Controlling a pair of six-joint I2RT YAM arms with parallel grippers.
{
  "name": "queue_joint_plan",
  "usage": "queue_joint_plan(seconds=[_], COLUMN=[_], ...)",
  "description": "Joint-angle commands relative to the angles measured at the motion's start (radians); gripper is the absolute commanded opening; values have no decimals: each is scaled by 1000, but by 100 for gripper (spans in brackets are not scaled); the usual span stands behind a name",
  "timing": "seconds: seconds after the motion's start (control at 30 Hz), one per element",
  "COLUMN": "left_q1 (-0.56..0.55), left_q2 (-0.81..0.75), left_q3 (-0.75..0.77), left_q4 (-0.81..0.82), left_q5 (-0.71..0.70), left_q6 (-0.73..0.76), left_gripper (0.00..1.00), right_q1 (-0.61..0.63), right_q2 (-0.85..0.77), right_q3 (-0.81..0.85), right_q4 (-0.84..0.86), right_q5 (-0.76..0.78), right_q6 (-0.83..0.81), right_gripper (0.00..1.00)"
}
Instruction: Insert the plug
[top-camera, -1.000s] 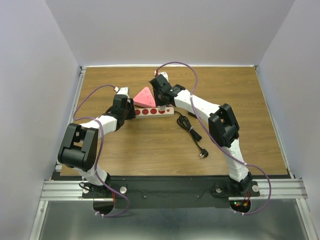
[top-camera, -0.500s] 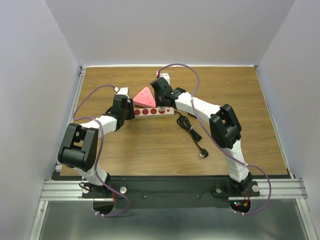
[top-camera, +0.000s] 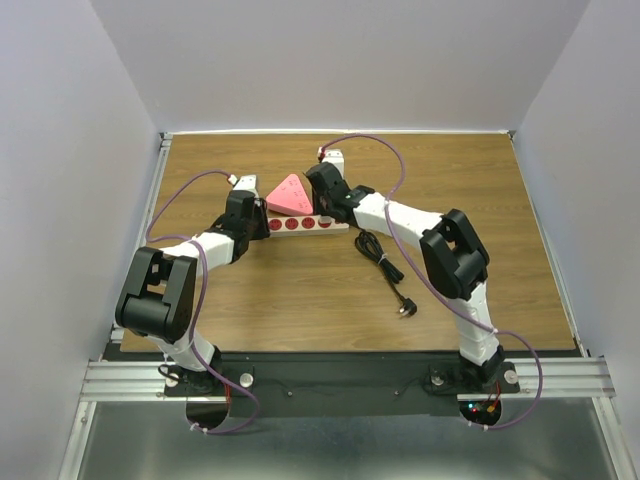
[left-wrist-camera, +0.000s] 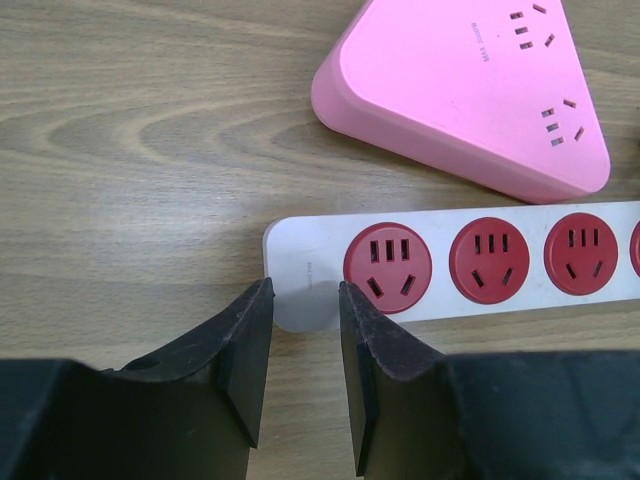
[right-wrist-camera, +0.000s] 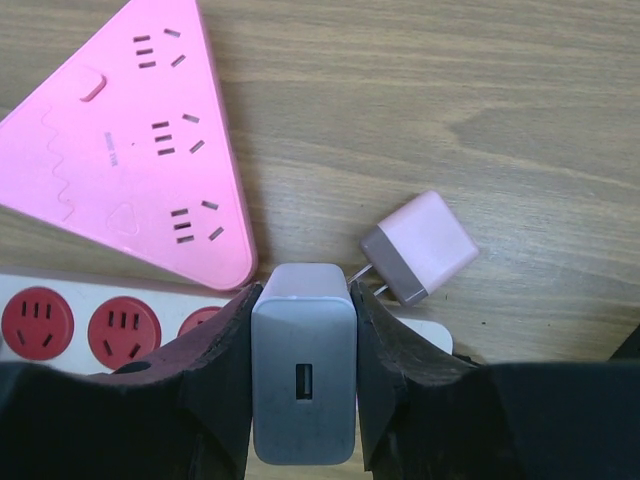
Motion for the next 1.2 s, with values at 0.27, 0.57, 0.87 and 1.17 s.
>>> queue_joint_plan(seconds=[0.27,0.57,0.87,1.17], left_q1=[-51,-56,-62,-63], left_q2=[-11,-6,-6,-14], left_q3=[-9,-9,-14,-20], left_q4=[9,11,12,11], left_q5=[163,159,158,158], left_q6=[-45,-48,-54,-54], left_gripper=[42,41,40,40], right_q1=[1,25,25,25], right_q2=[14,6,51,87], right_q3=[-164,-230,-176,-181], right_q4=[-168,-154,-146,-140], right_q5=[66,106,101,95], right_q6=[-31,-10,-40,-45], right_gripper=[0,0,1,0])
